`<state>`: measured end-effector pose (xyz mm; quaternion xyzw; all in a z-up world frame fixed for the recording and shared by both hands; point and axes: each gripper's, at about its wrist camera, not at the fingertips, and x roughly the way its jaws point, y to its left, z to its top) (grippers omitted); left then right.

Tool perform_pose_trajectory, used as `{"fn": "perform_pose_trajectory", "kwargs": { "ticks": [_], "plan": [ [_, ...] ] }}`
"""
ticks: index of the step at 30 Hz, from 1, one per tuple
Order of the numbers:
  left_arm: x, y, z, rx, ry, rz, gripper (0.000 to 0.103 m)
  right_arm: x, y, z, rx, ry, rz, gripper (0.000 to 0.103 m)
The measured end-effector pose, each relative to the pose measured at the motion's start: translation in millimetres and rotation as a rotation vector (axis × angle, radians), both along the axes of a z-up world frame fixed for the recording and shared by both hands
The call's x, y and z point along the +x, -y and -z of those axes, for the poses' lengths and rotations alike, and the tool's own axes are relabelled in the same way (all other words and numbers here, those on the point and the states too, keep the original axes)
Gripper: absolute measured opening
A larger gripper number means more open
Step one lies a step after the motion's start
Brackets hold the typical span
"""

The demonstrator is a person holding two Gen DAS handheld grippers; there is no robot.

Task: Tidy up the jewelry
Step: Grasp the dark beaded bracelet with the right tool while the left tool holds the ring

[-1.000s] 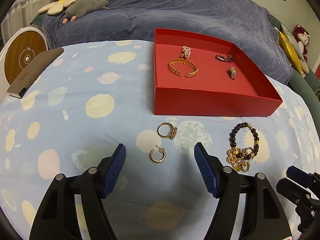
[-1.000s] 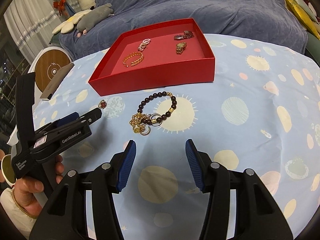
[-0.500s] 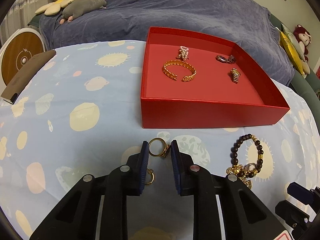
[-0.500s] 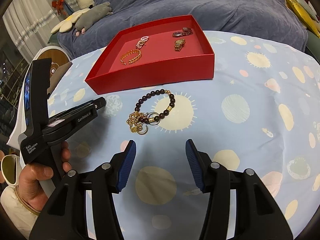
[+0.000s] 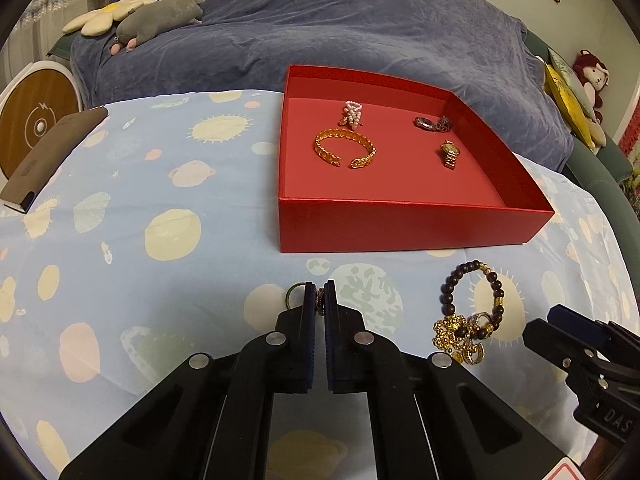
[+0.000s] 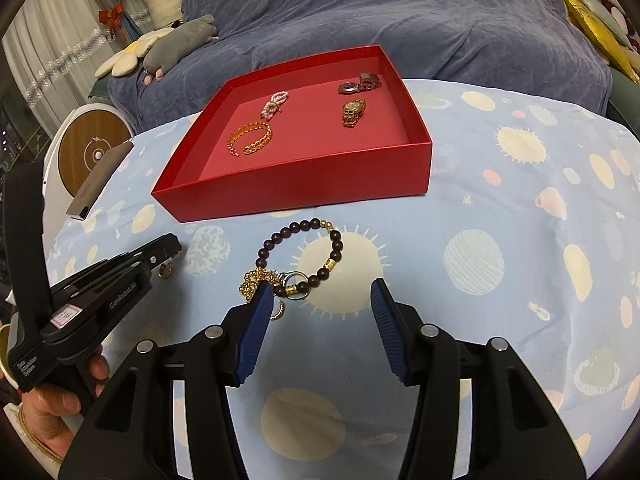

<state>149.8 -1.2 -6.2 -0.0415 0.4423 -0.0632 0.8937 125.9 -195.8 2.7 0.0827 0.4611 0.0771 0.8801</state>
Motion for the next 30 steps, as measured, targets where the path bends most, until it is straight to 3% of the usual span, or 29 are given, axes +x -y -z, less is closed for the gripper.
{"fn": "perform_pose_trajectory", "kwargs": {
  "ticks": [6, 16, 24, 30],
  "plan": [
    [-13, -11, -7, -0.039, -0.002, 0.018, 0.002, 4, -4, 3, -0.005, -0.004, -0.014, 0.045],
    [-30, -20, -14, -0.063, -0.004, 0.029, 0.002, 34, -8, 14, -0.027, -0.025, -0.011, 0.03],
    [-30, -26, -14, -0.08, -0.017, 0.028, 0.002, 37, -15, 26, -0.11, -0.019, -0.02, 0.008],
    [-31, -28, -17, -0.083, -0.01, 0.023, 0.002, 31, -11, 8, -0.064, 0.027, -0.013, 0.007]
  ]
}}
